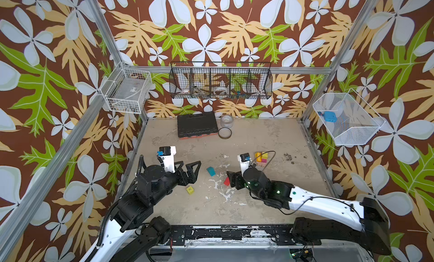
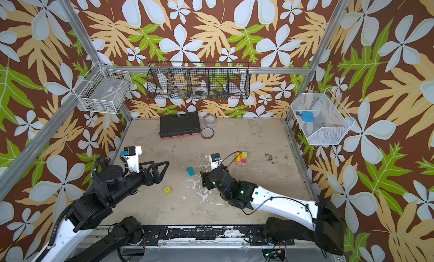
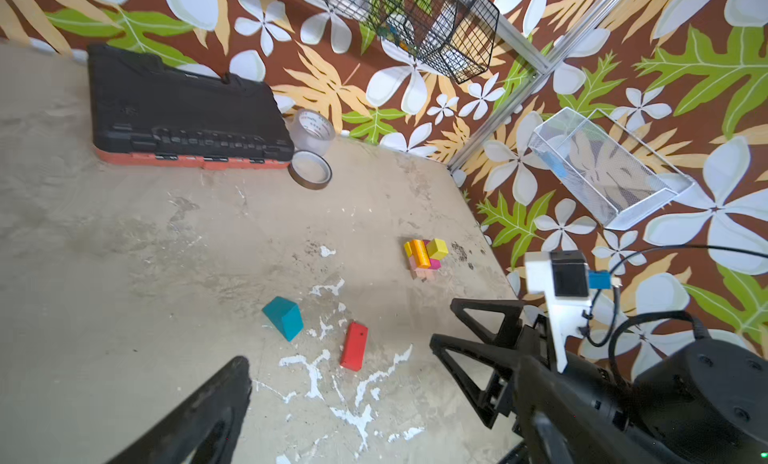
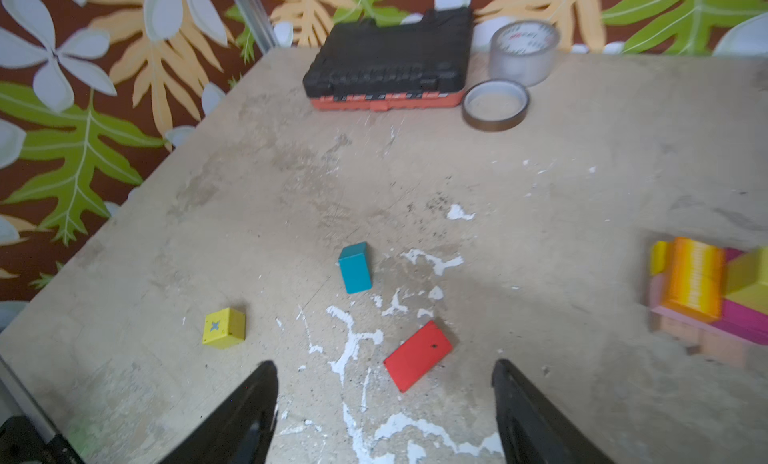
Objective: Build the wood block tower
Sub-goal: 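Open and withdraw the right gripper while the left gripper nears the yellow cube, then lower the left gripper and grasp the yellow X-marked cube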
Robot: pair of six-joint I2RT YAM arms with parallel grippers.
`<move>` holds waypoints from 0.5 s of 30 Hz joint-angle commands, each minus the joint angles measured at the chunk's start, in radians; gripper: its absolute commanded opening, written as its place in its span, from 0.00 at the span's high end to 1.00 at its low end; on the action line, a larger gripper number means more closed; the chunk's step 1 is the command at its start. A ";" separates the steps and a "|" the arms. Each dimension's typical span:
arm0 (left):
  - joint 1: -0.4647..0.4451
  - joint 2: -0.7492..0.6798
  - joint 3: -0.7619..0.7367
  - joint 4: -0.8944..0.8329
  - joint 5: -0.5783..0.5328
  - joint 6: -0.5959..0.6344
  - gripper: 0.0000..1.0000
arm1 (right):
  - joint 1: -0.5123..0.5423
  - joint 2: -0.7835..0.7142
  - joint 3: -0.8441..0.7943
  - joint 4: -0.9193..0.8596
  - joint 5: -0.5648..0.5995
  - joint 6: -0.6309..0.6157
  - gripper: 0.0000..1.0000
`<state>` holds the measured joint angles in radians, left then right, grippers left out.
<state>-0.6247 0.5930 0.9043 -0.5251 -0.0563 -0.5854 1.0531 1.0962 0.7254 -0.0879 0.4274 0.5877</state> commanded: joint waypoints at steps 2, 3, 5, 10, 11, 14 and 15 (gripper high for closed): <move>0.002 0.004 -0.067 0.025 -0.118 -0.151 0.00 | -0.007 -0.193 -0.129 -0.075 0.115 0.043 0.08; 0.002 0.001 -0.107 0.021 -0.164 -0.183 0.00 | -0.011 -0.239 -0.153 -0.086 0.125 0.042 0.06; 0.002 0.010 -0.195 0.031 -0.228 -0.233 0.00 | -0.034 -0.319 -0.198 -0.121 0.134 0.050 0.04; 0.002 0.072 -0.327 0.067 -0.281 -0.326 0.00 | -0.112 -0.419 -0.203 -0.154 -0.128 0.091 0.05; 0.002 0.076 -0.347 0.082 -0.286 -0.328 0.00 | -0.111 -0.424 -0.180 -0.171 -0.172 0.073 0.05; 0.002 0.078 -0.384 0.055 -0.377 -0.375 0.00 | -0.112 -0.415 -0.083 -0.321 -0.158 0.021 0.05; 0.002 0.078 -0.392 0.042 -0.409 -0.392 0.00 | -0.111 -0.414 -0.067 -0.358 -0.118 -0.007 0.05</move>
<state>-0.6243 0.6704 0.5259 -0.4900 -0.3508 -0.9039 0.9424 0.6807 0.6205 -0.3210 0.3180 0.6411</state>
